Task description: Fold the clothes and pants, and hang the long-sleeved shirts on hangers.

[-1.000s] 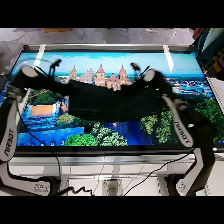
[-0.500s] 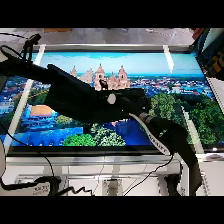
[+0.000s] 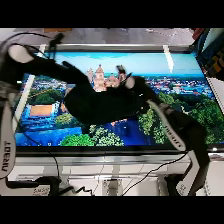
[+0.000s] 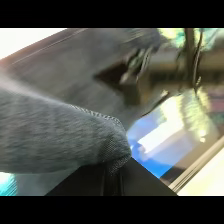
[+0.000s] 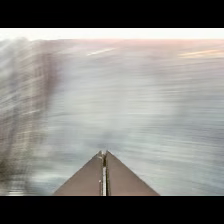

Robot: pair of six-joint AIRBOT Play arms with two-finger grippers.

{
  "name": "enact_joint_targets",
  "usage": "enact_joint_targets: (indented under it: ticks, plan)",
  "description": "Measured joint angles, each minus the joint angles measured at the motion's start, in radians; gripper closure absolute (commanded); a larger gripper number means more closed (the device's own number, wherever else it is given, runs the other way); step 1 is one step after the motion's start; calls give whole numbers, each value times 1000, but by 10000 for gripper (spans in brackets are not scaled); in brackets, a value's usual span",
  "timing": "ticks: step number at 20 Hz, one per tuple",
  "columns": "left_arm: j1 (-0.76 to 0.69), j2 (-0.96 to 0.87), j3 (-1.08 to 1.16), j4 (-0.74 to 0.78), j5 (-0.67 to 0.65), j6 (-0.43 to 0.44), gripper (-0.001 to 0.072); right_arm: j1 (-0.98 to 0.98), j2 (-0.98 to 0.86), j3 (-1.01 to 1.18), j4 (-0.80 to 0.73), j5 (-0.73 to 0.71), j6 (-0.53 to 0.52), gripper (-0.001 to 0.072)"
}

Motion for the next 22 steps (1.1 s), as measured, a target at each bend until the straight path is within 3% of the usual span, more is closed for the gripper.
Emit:
enact_joint_targets:
  ticks: [2, 3, 4, 7, 10, 15, 18, 19, 21, 22]
  plan:
    - [-93, -47, 0, -53, 118, -3, 678, -103, 66, 3, -34, 47, -5, 680]
    - [-138, -73, 0, -89, 181, -3, 410, -153, 96, 3, -48, 69, -6, 680]
    - [-187, -103, 0, -127, 248, -4, 10, -196, 126, 3, -54, 85, -8, 680]
    - [-302, -185, 0, -179, 410, -7, -8, -312, 193, 3, -71, 126, -11, 680]
    - [-358, -225, 0, -205, 493, -3, -7, -402, 223, 0, -87, 165, -60, 680]
    - [-314, -221, 0, -215, 515, 12, -6, -551, 224, -48, -144, 236, -232, 682]
    - [-251, -201, 0, -217, 476, 14, -5, -639, 203, -141, 5, 289, -428, 680]
    - [-231, -195, 1, -219, 471, 15, -4, -662, 194, -188, 94, 300, -496, 585]
    - [-204, -190, 0, -219, 446, 17, -3, -682, 183, -284, 257, 269, -574, 20]
    - [-195, -186, 1, -219, 441, 27, -4, -680, 179, -328, 314, 240, -594, 8]
